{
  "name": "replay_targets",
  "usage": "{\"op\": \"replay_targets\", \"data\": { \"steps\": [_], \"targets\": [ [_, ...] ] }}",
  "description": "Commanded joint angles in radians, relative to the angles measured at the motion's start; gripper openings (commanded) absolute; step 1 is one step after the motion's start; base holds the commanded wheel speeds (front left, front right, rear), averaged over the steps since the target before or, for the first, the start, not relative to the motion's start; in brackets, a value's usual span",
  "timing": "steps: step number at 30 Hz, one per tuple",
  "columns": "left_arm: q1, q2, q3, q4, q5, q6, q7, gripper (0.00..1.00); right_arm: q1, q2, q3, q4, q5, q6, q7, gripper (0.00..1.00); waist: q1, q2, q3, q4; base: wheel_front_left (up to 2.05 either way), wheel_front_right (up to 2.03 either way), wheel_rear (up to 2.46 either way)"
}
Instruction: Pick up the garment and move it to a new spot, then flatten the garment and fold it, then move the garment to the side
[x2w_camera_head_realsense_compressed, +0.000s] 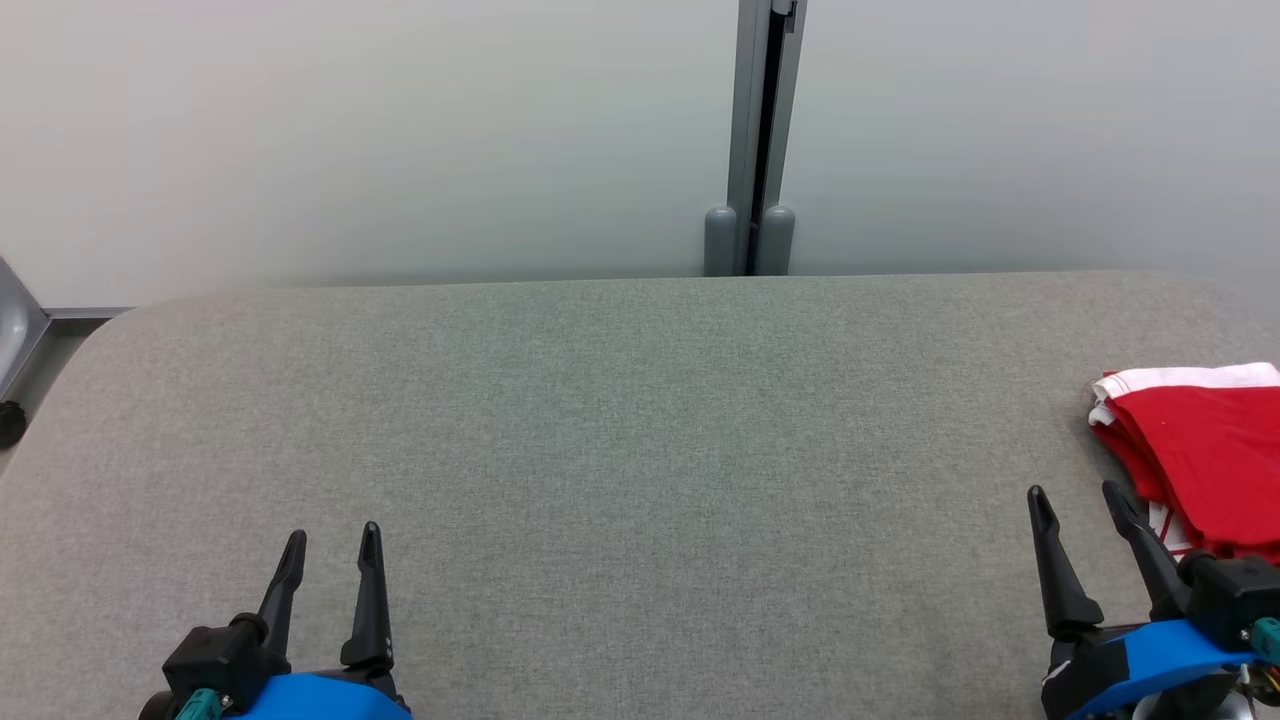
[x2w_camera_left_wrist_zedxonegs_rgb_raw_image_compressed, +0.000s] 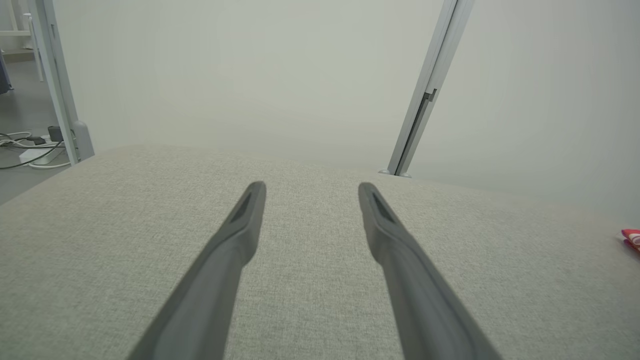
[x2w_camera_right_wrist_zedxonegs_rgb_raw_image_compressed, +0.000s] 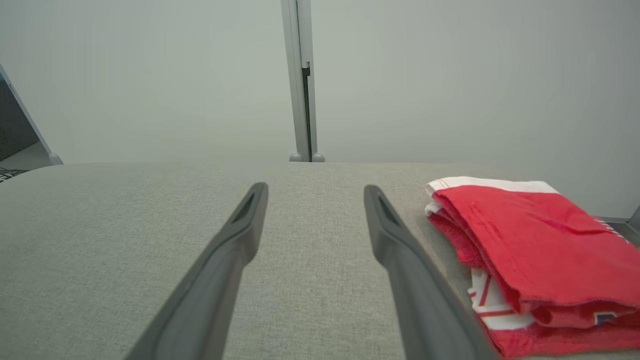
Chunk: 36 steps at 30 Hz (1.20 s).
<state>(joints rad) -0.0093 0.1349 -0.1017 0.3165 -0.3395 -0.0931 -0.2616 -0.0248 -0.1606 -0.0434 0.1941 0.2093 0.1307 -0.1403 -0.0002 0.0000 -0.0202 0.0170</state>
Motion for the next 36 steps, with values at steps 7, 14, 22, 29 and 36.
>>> {"op": "replay_targets", "data": {
  "steps": [7, 14, 22, 29, 36],
  "targets": [
    [0.006, -0.016, 0.026, 0.014, 0.017, -0.009, -0.004, 1.0, 0.065, 0.054, -0.04, -0.12, -0.035, 0.0, 0.059, 1.0, 0.0002, 0.0, 0.001, 0.001, 0.0, 0.0, 0.0],
    [0.007, -0.022, 0.045, 0.026, 0.025, -0.016, -0.004, 1.0, 0.076, 0.071, -0.045, -0.139, -0.05, 0.0, 0.076, 1.0, 0.0002, 0.0, 0.004, -0.018, 0.0, 0.0, 0.0],
    [-0.002, -0.025, 0.045, 0.038, 0.034, -0.025, -0.004, 1.0, 0.092, 0.087, -0.05, -0.149, -0.052, 0.0, 0.089, 1.0, 0.0002, 0.0, 0.004, -0.023, 0.0, 0.0, 0.0],
    [-0.011, -0.023, 0.04, 0.047, 0.033, -0.031, -0.004, 1.0, 0.09, 0.087, -0.041, -0.139, -0.047, 0.0, 0.086, 1.0, 0.0002, 0.0, 0.004, -0.02, 0.0, 0.0, 0.0],
    [0.013, -0.028, 0.043, 0.068, 0.027, -0.028, 0.007, 0.0, 0.078, 0.09, -0.039, -0.107, -0.042, 0.0, 0.089, 0.0, 0.0002, 0.0, 0.004, -0.02, 0.0, 0.0, 0.0]
  ]
}}
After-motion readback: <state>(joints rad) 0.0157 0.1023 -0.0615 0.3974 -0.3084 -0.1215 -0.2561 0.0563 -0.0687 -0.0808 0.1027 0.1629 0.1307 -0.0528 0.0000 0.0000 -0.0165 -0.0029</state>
